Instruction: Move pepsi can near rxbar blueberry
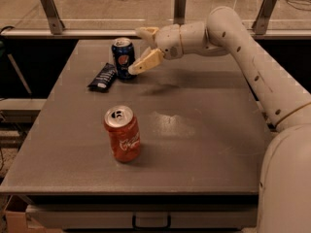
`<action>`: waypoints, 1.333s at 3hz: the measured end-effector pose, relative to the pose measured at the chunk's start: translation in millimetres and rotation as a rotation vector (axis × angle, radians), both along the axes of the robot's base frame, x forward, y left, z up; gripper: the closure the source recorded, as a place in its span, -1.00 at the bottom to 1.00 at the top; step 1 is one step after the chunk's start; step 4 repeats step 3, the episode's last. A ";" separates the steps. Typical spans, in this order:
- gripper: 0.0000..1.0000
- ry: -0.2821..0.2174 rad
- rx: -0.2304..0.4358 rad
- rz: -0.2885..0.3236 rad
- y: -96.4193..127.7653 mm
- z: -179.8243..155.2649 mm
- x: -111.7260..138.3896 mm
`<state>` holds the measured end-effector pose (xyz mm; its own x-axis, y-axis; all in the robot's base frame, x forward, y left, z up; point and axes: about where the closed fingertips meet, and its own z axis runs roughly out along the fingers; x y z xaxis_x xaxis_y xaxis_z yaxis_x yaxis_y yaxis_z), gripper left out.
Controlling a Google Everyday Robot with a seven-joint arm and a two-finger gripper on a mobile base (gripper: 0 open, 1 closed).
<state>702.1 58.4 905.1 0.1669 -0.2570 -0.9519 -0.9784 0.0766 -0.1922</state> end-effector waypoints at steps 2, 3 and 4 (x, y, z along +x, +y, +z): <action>-1.00 -0.235 -0.141 -0.305 -133.7 105.5 -4.5; -1.00 -0.246 -0.144 -0.304 -132.6 112.1 -7.7; -1.00 -0.246 -0.144 -0.304 -132.6 112.1 -7.7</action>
Offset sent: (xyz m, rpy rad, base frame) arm -0.0302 -0.2477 0.2119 -0.2389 -0.4157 -0.5356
